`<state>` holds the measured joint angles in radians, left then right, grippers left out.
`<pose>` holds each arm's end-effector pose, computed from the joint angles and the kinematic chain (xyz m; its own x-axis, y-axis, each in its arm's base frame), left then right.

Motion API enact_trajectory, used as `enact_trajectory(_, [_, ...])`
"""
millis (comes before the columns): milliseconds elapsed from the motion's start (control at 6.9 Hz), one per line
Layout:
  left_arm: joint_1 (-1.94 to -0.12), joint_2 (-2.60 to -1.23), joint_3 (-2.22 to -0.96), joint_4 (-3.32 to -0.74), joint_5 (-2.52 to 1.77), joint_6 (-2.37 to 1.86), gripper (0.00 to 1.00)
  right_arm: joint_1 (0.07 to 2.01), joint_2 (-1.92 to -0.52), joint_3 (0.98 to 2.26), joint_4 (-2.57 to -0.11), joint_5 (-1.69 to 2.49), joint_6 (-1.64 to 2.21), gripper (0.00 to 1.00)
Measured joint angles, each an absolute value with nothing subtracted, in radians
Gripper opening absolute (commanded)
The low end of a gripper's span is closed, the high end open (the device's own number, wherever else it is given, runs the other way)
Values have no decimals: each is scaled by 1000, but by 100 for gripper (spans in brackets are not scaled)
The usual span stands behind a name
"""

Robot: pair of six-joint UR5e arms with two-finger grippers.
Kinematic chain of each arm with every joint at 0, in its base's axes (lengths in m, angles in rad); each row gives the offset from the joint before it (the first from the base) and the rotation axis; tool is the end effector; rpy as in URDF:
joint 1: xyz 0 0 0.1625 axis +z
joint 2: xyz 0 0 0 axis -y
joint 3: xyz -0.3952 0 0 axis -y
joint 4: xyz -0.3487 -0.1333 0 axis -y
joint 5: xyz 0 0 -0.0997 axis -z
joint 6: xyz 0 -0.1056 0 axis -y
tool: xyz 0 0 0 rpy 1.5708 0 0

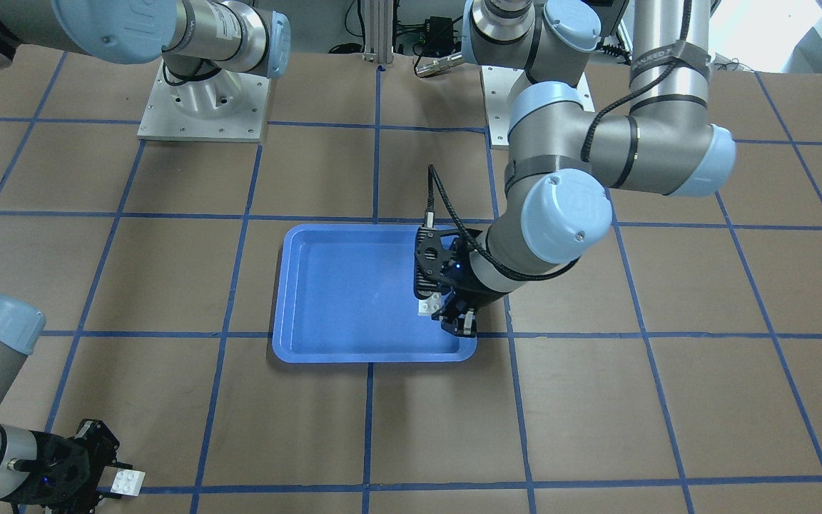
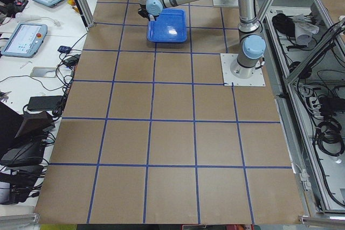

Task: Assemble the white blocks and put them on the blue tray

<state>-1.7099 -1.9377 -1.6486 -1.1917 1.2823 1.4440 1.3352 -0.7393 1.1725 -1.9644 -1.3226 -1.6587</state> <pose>-0.2379 -0.5214 0.2738 0.0169 0.9947 0.1009 0.9619 0.0114 -0.2733 -0.0095 -0.7218 0.1762 -0.1498 -0.9886 -0.0179 -0.9572 0.1495 -0.2480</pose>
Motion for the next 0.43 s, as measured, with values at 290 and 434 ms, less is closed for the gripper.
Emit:
enact_trajectory(290, [-1745, -1908, -1910, -835, 1244, 1377, 28, 1338, -742, 1172, -1965, -1323, -1668, 0])
enact_trajectory(434, [-1750, -1909, -1976, -779, 1240, 1370, 28, 1345, -751, 1170, -1967, -1323, -1663, 0])
